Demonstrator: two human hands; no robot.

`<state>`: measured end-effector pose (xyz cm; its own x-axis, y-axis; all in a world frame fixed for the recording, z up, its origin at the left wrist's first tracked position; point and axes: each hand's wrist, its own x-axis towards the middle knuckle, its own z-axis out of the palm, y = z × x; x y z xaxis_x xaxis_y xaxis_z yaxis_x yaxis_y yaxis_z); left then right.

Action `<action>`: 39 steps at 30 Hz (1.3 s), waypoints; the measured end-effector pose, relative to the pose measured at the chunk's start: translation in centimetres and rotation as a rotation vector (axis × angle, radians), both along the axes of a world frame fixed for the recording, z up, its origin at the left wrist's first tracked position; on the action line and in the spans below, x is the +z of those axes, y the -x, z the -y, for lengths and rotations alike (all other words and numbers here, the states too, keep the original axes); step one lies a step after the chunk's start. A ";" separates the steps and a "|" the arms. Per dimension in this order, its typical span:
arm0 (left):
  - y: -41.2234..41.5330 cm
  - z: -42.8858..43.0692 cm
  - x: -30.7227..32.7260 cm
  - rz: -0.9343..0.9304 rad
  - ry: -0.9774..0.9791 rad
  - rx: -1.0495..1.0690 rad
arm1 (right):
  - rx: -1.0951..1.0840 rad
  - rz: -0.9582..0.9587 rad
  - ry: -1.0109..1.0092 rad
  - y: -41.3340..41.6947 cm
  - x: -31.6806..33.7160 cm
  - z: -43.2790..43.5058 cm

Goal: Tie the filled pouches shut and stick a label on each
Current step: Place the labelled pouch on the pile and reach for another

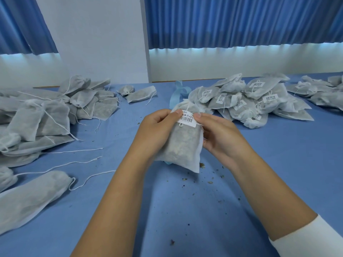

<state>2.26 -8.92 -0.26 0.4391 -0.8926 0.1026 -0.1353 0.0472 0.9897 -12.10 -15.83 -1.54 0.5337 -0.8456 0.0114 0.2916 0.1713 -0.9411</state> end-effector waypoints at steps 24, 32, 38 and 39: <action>-1.4 1.3 -1.4 0.028 0.020 0.399 | 0.176 -0.266 0.465 0.2 0.2 -1.2; -1.7 1.4 -1.3 -0.109 0.065 0.368 | -0.288 -0.071 0.394 1.7 0.5 1.4; -1.7 1.4 -1.5 -0.103 0.043 0.338 | -0.366 0.357 0.127 2.7 0.8 2.8; -1.6 1.4 -1.6 -0.074 0.042 0.326 | -0.350 0.282 0.156 2.2 0.5 2.4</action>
<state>3.82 -10.32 -1.84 0.7086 -0.6994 0.0935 -0.0777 0.0543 0.9955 -14.29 -18.27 -1.00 0.1751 -0.9506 0.2563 0.5546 -0.1199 -0.8235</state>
